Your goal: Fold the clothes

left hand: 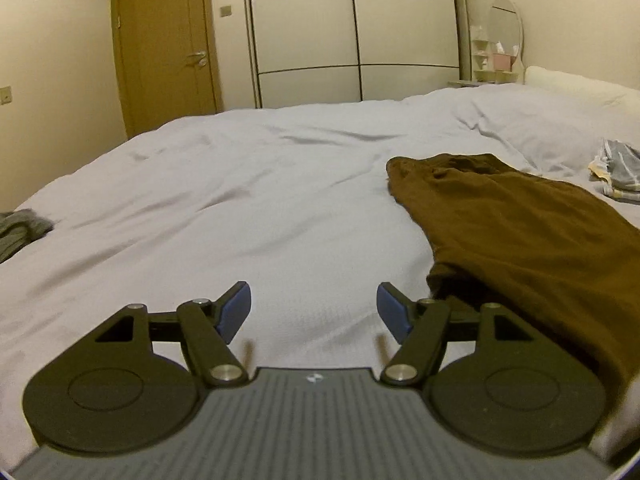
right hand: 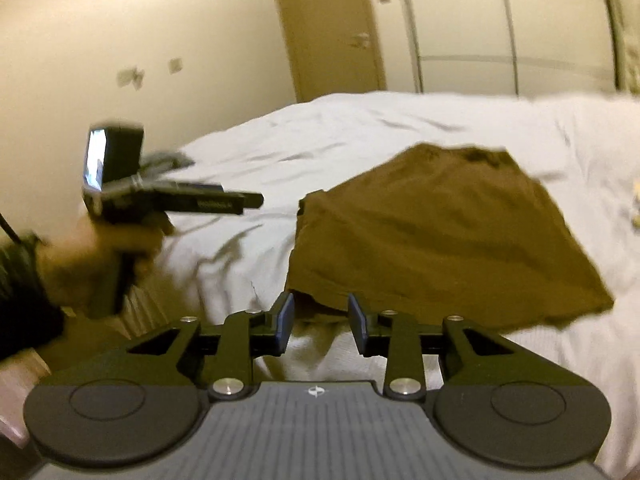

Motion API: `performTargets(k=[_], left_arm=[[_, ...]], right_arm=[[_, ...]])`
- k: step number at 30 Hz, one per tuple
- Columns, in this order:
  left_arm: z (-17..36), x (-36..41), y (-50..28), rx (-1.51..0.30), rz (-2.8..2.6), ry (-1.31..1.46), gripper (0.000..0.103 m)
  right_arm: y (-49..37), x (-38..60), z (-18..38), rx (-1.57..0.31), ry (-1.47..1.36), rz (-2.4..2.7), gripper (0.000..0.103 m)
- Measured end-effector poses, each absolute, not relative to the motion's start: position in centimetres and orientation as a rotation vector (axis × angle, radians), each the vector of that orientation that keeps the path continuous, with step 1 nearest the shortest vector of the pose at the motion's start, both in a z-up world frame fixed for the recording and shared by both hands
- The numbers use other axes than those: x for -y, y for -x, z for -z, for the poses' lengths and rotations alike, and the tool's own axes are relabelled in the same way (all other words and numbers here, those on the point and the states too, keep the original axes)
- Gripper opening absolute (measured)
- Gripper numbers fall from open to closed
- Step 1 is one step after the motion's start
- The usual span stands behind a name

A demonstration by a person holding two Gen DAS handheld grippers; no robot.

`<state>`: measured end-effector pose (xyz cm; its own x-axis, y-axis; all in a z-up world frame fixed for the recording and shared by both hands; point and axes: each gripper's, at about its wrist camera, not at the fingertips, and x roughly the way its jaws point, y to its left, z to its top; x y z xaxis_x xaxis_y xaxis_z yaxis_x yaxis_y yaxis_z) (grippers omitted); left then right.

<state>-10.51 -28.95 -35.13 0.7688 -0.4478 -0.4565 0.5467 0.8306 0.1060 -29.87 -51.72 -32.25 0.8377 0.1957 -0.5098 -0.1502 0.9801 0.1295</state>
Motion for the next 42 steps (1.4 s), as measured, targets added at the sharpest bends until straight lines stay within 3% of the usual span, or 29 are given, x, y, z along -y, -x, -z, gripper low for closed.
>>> performTargets(k=[11,14,15,20,30,34,37,42], left_arm=[[35.2,28.7,13.2,-0.428,0.609,-0.247,0.072],[35.5,29.2,13.0,-0.421,0.635,-0.282,0.072],[35.4,29.5,13.1,-0.405,0.649,-0.309,0.072],[35.5,31.7,13.7,-0.295,0.706,-0.466,0.078],[37.8,36.9,13.0,-0.227,0.758,-0.639,0.078],[37.8,37.1,11.6,-0.236,0.695,-0.589,0.075],[36.7,34.9,9.8,-0.300,0.660,-0.409,0.076],[36.9,33.5,9.4,-0.347,0.666,-0.363,0.077]], right_arm=[[23.7,45.6,34.5,-0.589,0.314,-0.208,0.032],[23.3,46.0,34.3,-0.605,0.314,-0.204,0.015],[23.4,47.1,33.7,-0.614,0.241,-0.208,0.000],[22.8,55.4,32.3,-0.631,-0.403,-0.250,0.001],[22.4,59.9,33.8,-0.622,-0.811,-0.315,0.002],[23.0,59.7,34.7,-0.659,-0.805,-0.296,0.002],[23.5,59.0,34.5,-0.672,-0.648,-0.200,0.003],[24.2,58.0,34.8,-0.686,-0.509,-0.155,0.009]])
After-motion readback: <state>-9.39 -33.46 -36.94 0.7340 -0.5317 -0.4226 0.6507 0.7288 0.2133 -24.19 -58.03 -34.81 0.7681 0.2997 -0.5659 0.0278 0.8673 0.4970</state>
